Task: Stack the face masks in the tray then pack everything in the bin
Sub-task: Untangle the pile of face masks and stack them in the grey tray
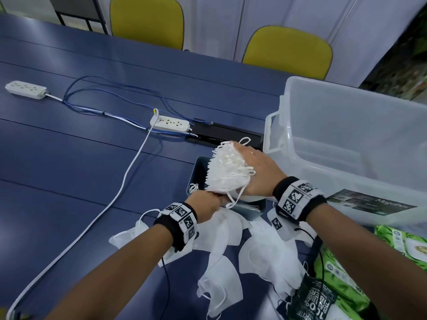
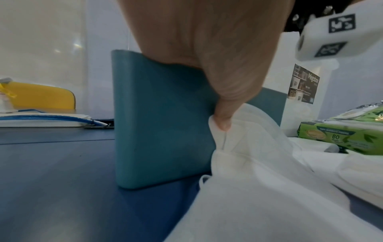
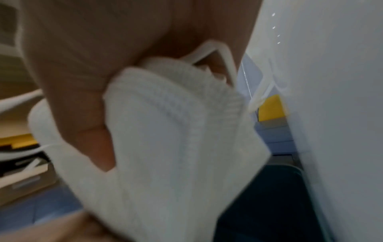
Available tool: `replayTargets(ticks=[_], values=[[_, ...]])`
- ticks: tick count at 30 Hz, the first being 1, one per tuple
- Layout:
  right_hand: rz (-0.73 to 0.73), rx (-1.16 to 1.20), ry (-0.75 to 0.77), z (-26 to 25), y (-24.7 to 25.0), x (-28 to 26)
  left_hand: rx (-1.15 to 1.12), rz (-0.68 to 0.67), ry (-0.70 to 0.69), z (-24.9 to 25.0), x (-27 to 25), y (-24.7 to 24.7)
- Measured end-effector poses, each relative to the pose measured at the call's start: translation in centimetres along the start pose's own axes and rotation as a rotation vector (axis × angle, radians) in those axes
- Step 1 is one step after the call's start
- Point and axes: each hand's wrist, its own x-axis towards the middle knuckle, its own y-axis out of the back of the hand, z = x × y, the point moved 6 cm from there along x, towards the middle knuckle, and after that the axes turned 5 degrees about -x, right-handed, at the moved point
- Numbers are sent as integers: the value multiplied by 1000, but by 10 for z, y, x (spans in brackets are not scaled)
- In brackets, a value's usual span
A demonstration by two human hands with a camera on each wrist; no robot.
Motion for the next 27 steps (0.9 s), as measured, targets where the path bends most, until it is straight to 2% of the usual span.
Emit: replayTargets(ticks=[3,6,8,9,10,11,13,15,22,27], values=[[-69,168,3,3,12,5,2,56,-49,1,-3,-3],[-122,249,-14,-7,25,6,-130,225,-71,-3,-2,-5],[-235,284,-86,-7,15,8,-128,251,-56,-8,-2,-8],[-285,323,-145,-4,9,10,-82,317,-59,-8,-5,-3],[-321,379,-215,1,3,13,-160,374,-28,-10,-6,0],[-338,444,-285,8,-2,16,-268,347,-58,-8,-6,-1],[-339,497,-392,18,-7,23,-118,278,-147,-3,-2,-13],[-313,392,-437,25,-7,29,-124,232,-148,-3,-2,-11],[-264,25,-405,14,-1,36,-48,79,-101,-1,-13,-1],[-238,-105,-410,1,1,30,-272,74,-7,-7,-13,5]])
